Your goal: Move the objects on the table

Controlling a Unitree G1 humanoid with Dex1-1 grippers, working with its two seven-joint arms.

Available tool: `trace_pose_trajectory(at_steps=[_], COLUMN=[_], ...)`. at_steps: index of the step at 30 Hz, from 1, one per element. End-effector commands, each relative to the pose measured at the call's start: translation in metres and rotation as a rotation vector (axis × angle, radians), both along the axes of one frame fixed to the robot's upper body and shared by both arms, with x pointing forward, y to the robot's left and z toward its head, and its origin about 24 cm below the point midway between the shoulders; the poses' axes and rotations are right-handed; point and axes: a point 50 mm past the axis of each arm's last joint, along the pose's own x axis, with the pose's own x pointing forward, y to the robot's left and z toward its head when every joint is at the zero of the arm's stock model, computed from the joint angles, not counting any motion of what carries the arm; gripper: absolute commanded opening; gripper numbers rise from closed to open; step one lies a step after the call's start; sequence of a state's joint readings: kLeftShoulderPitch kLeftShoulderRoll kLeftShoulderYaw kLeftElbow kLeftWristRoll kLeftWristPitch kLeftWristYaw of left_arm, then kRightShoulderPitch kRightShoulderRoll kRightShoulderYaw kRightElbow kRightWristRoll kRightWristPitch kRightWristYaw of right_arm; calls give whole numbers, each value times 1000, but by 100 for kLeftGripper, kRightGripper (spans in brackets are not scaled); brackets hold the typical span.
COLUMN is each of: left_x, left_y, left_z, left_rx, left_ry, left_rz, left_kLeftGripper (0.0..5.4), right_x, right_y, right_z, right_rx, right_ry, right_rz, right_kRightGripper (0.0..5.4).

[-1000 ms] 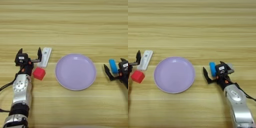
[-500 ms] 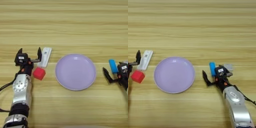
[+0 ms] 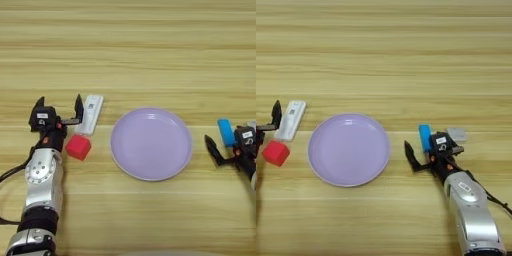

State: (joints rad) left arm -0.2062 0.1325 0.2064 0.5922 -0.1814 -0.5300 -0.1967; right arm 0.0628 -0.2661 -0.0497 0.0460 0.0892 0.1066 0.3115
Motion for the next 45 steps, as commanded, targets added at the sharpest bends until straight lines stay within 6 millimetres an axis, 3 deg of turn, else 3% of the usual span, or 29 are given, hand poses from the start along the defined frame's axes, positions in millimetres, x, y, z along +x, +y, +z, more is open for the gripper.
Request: trace_pose_trajectory(at_steps=[1, 7, 41, 45], left_x=[-2, -2, -1, 0], left_y=[1, 1, 2, 2], left_z=[-1, -1, -1, -1], left_rx=[0, 0, -1, 0], left_ry=[12, 11, 14, 14], left_rz=[4, 5, 13, 11], left_kLeftGripper=[540, 540, 540, 540], right_x=[-2, -4, -6, -5], right_y=[-4, -3, -4, -4], right_z=[-8, -15, -17, -16], right_rx=[1, 95, 94, 89], right_ry=[56, 128, 177, 171], right_rz=[-28, -51, -58, -60], right_kRightGripper=[535, 511, 145, 141])
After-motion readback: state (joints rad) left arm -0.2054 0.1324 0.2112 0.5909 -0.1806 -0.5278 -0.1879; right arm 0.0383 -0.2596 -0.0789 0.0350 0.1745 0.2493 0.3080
